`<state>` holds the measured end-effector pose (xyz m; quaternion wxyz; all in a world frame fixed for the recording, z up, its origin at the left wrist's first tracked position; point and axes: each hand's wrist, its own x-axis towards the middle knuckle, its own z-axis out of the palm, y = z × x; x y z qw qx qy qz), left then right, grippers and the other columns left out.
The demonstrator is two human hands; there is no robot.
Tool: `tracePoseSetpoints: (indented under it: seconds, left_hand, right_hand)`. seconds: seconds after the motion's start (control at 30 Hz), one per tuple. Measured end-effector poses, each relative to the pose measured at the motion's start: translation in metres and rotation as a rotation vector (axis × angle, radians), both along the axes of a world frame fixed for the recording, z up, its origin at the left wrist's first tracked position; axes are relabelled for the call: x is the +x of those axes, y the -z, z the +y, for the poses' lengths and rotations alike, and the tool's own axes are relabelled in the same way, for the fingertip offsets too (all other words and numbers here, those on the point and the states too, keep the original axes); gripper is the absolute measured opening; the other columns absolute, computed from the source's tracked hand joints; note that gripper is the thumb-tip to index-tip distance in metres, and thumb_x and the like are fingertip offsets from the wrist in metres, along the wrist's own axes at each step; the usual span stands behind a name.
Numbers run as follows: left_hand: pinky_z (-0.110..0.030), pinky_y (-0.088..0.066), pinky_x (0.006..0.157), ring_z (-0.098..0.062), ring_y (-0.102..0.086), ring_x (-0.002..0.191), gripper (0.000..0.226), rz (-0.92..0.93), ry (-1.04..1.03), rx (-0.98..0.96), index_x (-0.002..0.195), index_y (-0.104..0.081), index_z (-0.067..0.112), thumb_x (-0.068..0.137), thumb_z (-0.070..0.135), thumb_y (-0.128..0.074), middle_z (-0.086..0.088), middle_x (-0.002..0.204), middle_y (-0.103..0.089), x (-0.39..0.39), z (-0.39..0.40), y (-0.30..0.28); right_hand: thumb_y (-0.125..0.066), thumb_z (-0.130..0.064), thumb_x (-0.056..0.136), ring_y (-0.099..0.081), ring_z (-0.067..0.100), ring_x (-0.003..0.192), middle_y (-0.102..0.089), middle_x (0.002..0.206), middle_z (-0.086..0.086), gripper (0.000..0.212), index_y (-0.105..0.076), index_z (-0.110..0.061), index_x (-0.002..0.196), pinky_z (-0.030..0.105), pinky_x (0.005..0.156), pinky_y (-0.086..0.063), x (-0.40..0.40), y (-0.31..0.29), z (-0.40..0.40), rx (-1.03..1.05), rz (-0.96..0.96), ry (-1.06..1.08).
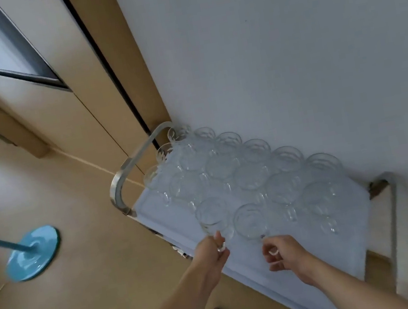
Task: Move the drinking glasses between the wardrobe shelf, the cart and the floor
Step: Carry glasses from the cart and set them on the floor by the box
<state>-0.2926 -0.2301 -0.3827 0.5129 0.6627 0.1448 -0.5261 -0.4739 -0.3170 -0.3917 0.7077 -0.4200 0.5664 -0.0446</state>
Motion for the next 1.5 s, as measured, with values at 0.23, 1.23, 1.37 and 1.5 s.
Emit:
tracePoseSetpoints:
  seconds: [0.23, 1.23, 1.37, 1.5]
  left_hand:
    - [-0.03, -0.043, 0.11, -0.017, -0.053, 0.112, 0.017, 0.082, 0.159, -0.04, 0.112, -0.064, 0.001, 0.104, 0.006, -0.049, -0.005, 0.117, -0.059, 0.021, -0.014, 0.026]
    - [-0.039, -0.051, 0.087, -0.023, -0.052, 0.085, 0.023, -0.333, 0.598, 0.107, 0.102, -0.059, 0.009, 0.094, 0.027, -0.071, -0.004, 0.093, -0.056, 0.05, -0.033, 0.012]
    - [-0.035, -0.044, 0.086, -0.03, -0.054, 0.099, 0.045, -0.715, 0.731, 0.149, 0.13, -0.055, 0.008, 0.09, 0.025, -0.068, -0.01, 0.117, -0.06, 0.016, -0.023, -0.027]
    - [-0.04, -0.041, 0.104, -0.031, -0.049, 0.128, 0.053, -1.154, 1.142, -0.01, 0.14, -0.048, 0.017, 0.093, 0.037, -0.063, -0.01, 0.138, -0.054, -0.047, -0.029, -0.064]
  right_hand:
    - [-0.048, -0.02, 0.105, -0.059, 0.021, 0.078, -0.061, 0.089, 0.012, 0.028, -0.066, -0.002, 0.092, 0.031, 0.063, -0.054, 0.025, 0.002, 0.009, -0.178, 0.213, -0.022]
    - [-0.061, -0.047, 0.097, -0.06, 0.023, 0.115, -0.062, 0.126, 0.008, 0.049, -0.053, -0.021, 0.138, 0.027, 0.093, -0.043, 0.047, 0.003, 0.029, -0.387, 0.422, 0.076]
    - [-0.064, -0.047, 0.095, -0.056, 0.022, 0.125, -0.058, 0.138, 0.009, 0.055, -0.05, -0.021, 0.142, 0.027, 0.096, -0.042, 0.008, -0.02, 0.038, -0.496, 0.382, 0.081]
    - [-0.064, -0.046, 0.095, -0.054, 0.023, 0.125, -0.055, 0.14, 0.008, 0.058, -0.048, -0.021, 0.144, 0.033, 0.104, -0.043, -0.045, -0.05, 0.041, -0.675, 0.391, 0.097]
